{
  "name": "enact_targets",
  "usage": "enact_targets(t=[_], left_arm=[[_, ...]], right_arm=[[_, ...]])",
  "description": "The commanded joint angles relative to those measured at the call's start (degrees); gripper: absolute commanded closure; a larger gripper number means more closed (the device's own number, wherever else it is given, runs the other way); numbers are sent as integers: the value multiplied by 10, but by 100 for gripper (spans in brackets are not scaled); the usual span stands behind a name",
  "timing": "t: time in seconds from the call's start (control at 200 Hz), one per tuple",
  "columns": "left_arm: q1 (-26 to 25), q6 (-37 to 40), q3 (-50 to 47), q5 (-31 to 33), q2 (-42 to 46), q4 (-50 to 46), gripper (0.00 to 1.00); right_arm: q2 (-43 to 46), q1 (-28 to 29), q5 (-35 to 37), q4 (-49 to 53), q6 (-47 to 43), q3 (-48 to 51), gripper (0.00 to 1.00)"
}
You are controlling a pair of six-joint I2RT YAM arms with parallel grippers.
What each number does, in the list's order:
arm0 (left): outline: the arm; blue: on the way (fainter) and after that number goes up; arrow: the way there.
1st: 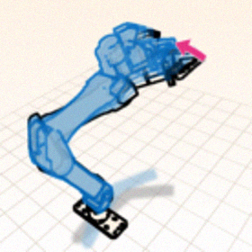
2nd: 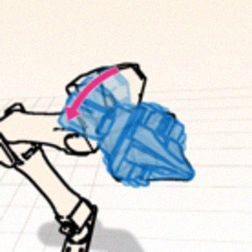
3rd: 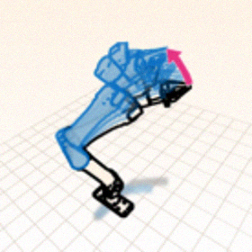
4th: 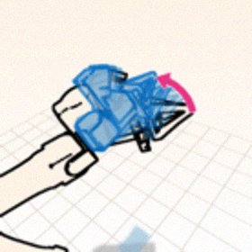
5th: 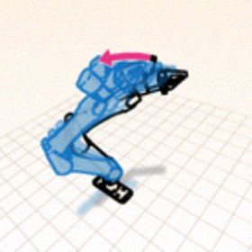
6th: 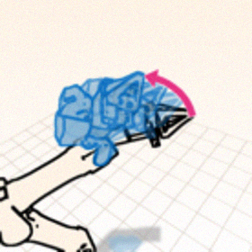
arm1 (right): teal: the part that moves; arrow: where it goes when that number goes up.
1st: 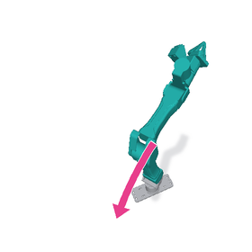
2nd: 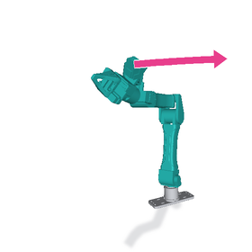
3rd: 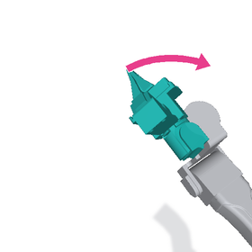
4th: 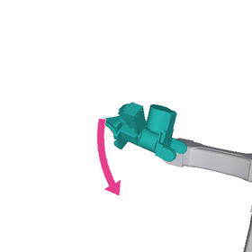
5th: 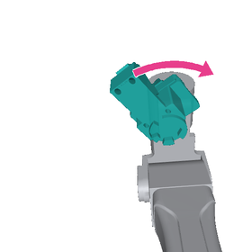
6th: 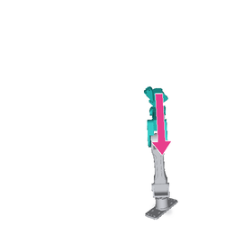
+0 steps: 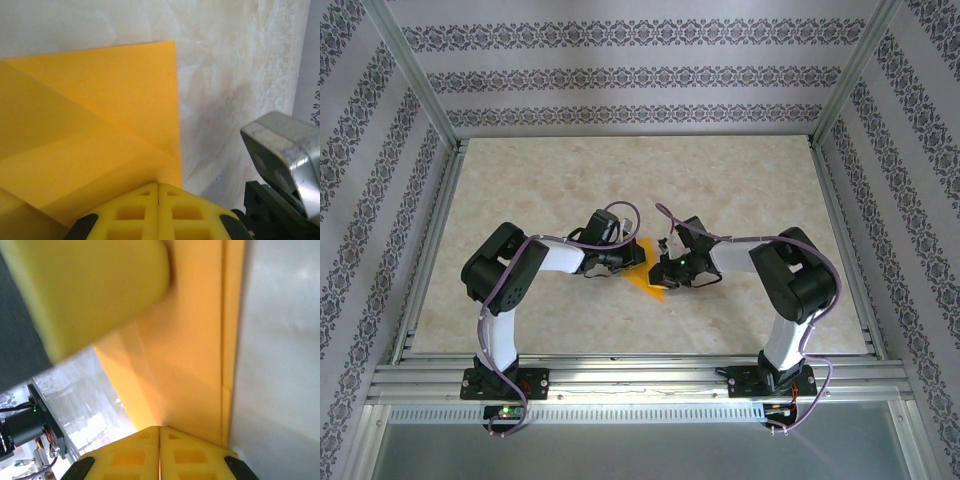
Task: Fold a paper plane with a square sheet of paper (pick it up from the middle)
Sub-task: Fourth fold the wing at the center of the table.
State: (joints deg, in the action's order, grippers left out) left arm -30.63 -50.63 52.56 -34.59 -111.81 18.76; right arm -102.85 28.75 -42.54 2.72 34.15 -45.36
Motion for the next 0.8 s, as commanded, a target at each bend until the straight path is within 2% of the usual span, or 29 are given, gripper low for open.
enact_targets(t=[0.0,0.505,0.799], left_arm=[[14,4,-27,37,-17,-59,98],[16,7,-24,40,-12,-68,98],[15,6,-27,40,-4,-69,98]], right_arm=[[12,7,3,63,-16,43,91],[74,8,-8,90,-42,123,91],[152,10,28,153,-61,97,92]])
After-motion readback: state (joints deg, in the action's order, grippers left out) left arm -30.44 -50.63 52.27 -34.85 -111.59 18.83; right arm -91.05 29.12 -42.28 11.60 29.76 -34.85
